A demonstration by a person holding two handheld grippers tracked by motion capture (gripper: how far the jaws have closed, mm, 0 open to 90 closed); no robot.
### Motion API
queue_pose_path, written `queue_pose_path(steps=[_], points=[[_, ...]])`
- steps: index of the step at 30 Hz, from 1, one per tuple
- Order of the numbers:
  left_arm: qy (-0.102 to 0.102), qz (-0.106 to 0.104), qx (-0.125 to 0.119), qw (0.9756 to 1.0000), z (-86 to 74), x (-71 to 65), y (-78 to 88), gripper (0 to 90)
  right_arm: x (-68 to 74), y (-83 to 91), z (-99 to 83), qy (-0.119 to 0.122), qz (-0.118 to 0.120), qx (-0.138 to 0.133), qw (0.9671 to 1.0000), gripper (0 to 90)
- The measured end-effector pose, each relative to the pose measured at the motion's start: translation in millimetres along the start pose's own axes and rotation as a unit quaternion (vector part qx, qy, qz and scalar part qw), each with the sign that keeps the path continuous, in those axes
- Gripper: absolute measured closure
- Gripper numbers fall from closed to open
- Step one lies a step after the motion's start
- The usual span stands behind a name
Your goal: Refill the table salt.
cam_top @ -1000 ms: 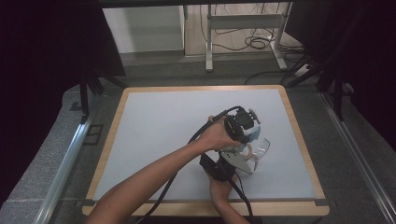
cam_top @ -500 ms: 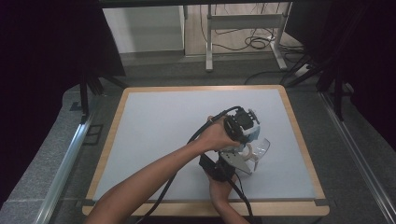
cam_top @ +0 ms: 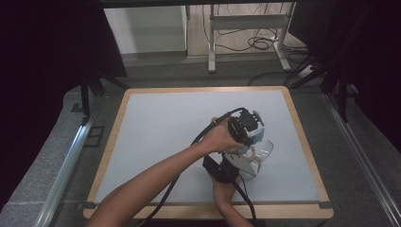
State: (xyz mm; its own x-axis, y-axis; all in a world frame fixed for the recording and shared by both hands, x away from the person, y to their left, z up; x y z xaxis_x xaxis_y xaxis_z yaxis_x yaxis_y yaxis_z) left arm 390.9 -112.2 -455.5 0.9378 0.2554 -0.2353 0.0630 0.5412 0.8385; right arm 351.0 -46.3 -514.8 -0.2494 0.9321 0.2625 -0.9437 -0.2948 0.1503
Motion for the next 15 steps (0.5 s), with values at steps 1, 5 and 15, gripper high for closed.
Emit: queue_pose_path(steps=[1,5,15], points=[[0.0,0.0,0.0,1.0,0.0,0.0,0.0,90.0,0.0,0.0,-0.1,0.001,-0.001,0.0,1.0,45.8],[0.0,-0.001,-0.004,1.0,0.7,0.1,0.5,90.0,-0.3,-0.2,0.0,0.003,-0.003,-0.002,1.0,45.8],[0.0,0.0,-0.005,1.0,0.7,0.1,1.8,90.0,0.1,-0.7,1.4,0.009,-0.008,-0.006,0.9999,45.8]])
Point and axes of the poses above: each handheld gripper's, and its own axes: y roughly backward along the jaws, z roughly out of its top, x roughly to its left, the point moved 8 cm from there along -y, roughly forward along the jaws, and after that the axes turned 14 degrees about -z, right-handed, at the moved point
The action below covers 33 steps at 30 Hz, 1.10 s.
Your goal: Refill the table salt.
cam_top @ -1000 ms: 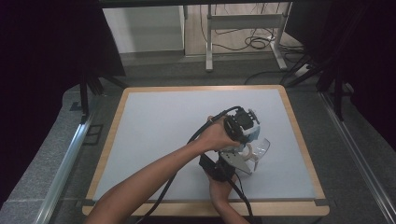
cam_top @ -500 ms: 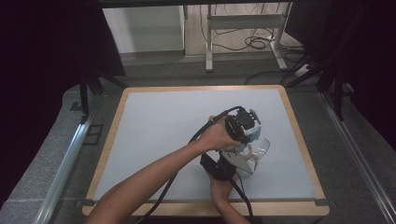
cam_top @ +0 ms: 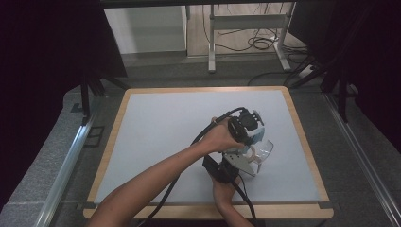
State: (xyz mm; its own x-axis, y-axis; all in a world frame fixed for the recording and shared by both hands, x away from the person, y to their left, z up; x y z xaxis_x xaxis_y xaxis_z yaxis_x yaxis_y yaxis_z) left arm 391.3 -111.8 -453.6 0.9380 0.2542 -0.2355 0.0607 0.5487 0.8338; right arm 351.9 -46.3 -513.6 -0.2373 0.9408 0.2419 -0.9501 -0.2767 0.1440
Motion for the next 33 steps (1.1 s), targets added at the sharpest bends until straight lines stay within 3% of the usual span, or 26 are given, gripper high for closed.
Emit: queue_pose_path(steps=[6,33], points=[[0.001,0.002,0.005,1.0,0.3,1.1,-0.5,90.0,1.9,-2.1,2.6,-0.013,0.002,0.003,0.9999,45.7],[0.0,0.002,0.005,1.0,2.2,-3.1,2.5,90.0,1.3,-1.8,5.1,-0.005,0.0,-0.01,0.9999,46.9]])
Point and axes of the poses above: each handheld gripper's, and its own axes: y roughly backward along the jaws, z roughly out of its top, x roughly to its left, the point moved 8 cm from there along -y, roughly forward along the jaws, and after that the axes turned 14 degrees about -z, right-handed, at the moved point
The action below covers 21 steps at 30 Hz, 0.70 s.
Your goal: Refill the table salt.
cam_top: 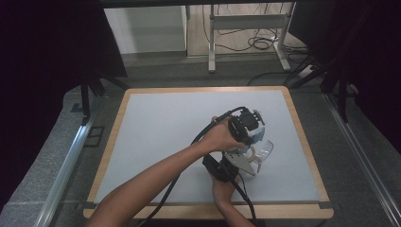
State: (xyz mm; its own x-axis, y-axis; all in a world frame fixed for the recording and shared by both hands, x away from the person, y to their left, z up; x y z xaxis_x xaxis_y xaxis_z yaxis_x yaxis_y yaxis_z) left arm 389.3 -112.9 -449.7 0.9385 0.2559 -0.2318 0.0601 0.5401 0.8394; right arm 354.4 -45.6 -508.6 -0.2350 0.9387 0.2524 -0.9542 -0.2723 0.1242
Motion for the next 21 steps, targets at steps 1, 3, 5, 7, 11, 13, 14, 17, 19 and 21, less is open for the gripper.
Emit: queue_pose_path(steps=[1,3,5,7,11,13,14,17,19,21], points=[[-0.002,-0.001,0.0,1.0,0.5,0.1,0.6,90.0,-0.6,-0.6,0.1,0.003,0.0,-0.003,1.0,47.0],[-0.001,0.001,0.003,1.0,0.5,0.0,1.3,90.0,-0.9,-0.8,0.4,0.004,0.0,-0.003,1.0,46.9],[-0.001,0.001,0.004,1.0,0.6,-0.3,1.0,90.0,-0.8,-1.0,0.3,0.005,0.001,-0.002,1.0,47.2],[-0.001,0.002,0.006,1.0,0.6,-0.5,0.9,90.0,-0.5,-0.7,0.5,0.005,0.0,-0.003,1.0,47.2],[0.0,0.001,0.006,1.0,0.4,-0.5,1.3,90.0,0.4,0.0,1.0,0.002,0.002,-0.002,1.0,47.3],[0.0,0.001,0.007,1.0,0.1,-0.3,1.1,90.0,0.6,0.0,0.9,0.001,0.003,-0.001,1.0,47.2],[0.0,0.001,0.007,1.0,0.0,-0.3,1.0,90.0,0.7,0.0,0.8,0.001,0.003,-0.001,1.0,47.2],[0.002,0.0,0.007,1.0,-0.4,-0.4,1.5,90.0,1.1,0.3,1.0,0.0,0.004,0.0,1.0,47.2],[0.003,-0.001,0.006,1.0,-1.0,-0.2,1.4,90.0,0.9,-0.1,0.5,0.004,0.004,-0.003,1.0,47.2],[0.005,-0.001,0.007,1.0,-2.6,0.2,0.8,90.0,1.8,0.1,-0.6,0.004,0.005,-0.001,1.0,47.1]])
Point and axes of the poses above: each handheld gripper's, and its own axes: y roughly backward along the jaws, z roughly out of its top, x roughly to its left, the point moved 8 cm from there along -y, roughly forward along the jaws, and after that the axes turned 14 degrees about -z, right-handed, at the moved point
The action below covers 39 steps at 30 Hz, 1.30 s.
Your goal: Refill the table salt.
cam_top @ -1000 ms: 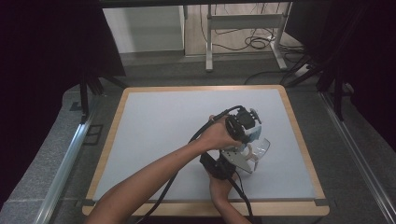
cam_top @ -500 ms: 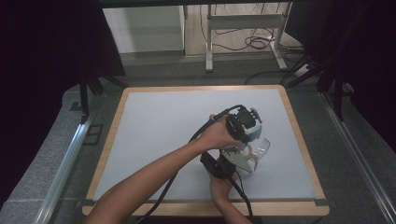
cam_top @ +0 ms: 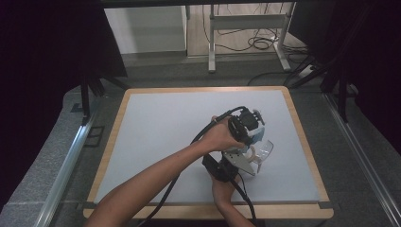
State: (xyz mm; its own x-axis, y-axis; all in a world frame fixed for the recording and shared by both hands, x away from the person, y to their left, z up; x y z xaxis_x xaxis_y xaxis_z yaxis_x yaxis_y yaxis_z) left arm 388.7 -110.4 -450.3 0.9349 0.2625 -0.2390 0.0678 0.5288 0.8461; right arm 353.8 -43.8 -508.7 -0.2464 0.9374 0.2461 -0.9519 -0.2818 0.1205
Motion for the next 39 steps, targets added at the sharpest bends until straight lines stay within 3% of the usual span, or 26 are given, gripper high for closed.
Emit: queue_pose_path(steps=[13,29,39], points=[[0.002,0.002,0.007,1.0,-2.8,1.2,-2.9,90.0,1.0,-0.6,-3.6,-0.002,0.002,0.005,1.0,47.2],[-0.003,0.003,0.016,0.9999,-0.1,0.4,-2.5,90.0,2.4,-2.1,-0.1,-0.03,-0.012,0.003,0.9995,47.4],[-0.004,0.002,0.013,0.9999,-0.3,0.3,1.6,90.0,3.6,-3.3,2.3,-0.013,-0.019,-0.004,0.9997,47.4]])
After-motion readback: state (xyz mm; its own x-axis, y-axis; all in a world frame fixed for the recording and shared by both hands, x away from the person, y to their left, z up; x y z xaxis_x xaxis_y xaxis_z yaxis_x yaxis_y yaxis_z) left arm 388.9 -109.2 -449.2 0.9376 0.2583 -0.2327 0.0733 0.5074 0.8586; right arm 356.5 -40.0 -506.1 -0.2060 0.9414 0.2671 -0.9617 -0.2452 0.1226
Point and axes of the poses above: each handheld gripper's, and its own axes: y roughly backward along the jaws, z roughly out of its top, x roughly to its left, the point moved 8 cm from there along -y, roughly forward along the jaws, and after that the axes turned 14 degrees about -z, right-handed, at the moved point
